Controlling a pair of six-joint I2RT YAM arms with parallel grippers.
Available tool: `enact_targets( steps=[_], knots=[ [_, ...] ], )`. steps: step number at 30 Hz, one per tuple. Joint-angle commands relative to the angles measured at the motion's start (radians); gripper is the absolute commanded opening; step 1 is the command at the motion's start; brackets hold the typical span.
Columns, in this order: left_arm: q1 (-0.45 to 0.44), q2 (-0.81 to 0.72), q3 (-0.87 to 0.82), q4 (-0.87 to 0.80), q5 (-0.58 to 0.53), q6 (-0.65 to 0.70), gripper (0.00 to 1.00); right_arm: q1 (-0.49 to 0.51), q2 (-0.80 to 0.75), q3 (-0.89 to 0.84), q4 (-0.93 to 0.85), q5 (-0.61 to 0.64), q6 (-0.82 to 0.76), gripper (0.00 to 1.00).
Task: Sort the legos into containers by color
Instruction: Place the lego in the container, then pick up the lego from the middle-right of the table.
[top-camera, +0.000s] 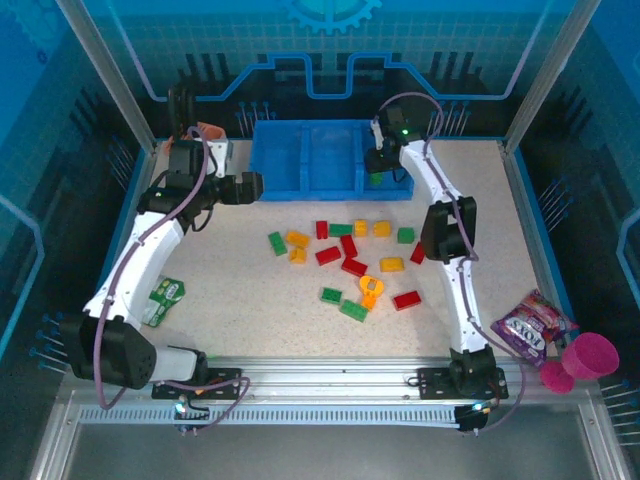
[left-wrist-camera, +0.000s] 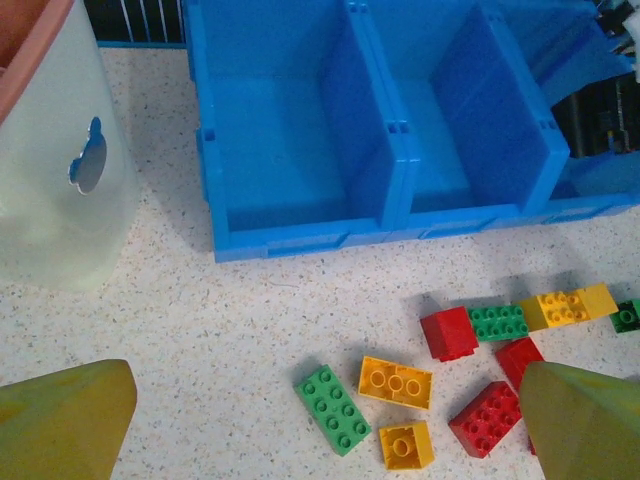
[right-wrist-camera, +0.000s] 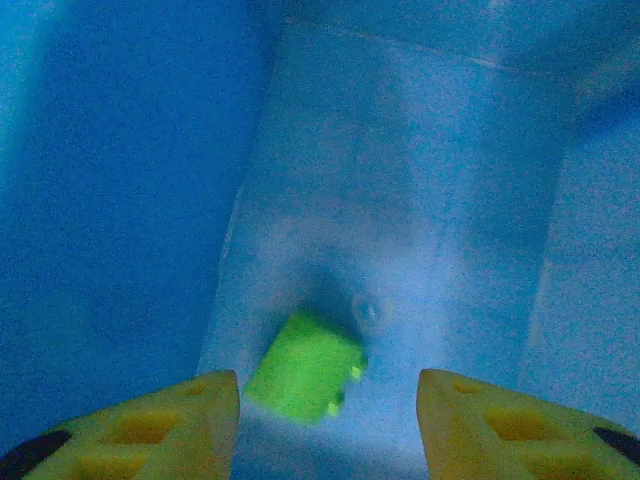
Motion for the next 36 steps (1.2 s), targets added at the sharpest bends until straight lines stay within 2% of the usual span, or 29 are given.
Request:
enact_targets(
  steps=[1,8,12,15,19,24,36],
  knots=[
    [-0.003,-0.044,-0.007,0.024,0.030,-0.012,0.99,0.017,-0.220,-0.147,0.011,-0.008,0.002,0.53],
    [-0.001,-0.074,-0.027,0.046,0.045,-0.027,0.99,0.018,-0.608,-0.693,0.136,-0.018,0.074,0.63],
    [-0.002,-0.079,-0.024,0.062,0.089,-0.050,0.99,-0.002,-0.697,-0.913,0.146,-0.070,0.085,0.66],
    [-0.003,-0.074,-0.017,0.059,0.099,-0.056,0.99,-0.009,-0.701,-1.007,0.151,-0.075,0.091,0.66],
    [-0.003,-0.081,-0.012,0.062,0.113,-0.071,0.99,-0.011,-0.697,-1.086,0.195,-0.079,0.109,0.66],
    [-0.006,-0.086,0.000,0.067,0.163,-0.087,0.99,-0.012,-0.647,-1.081,0.177,-0.028,0.116,0.66],
    [-0.013,-0.063,-0.002,0.053,0.153,-0.082,0.99,-0.036,-0.564,-1.097,0.187,0.057,0.121,0.64]
  ],
)
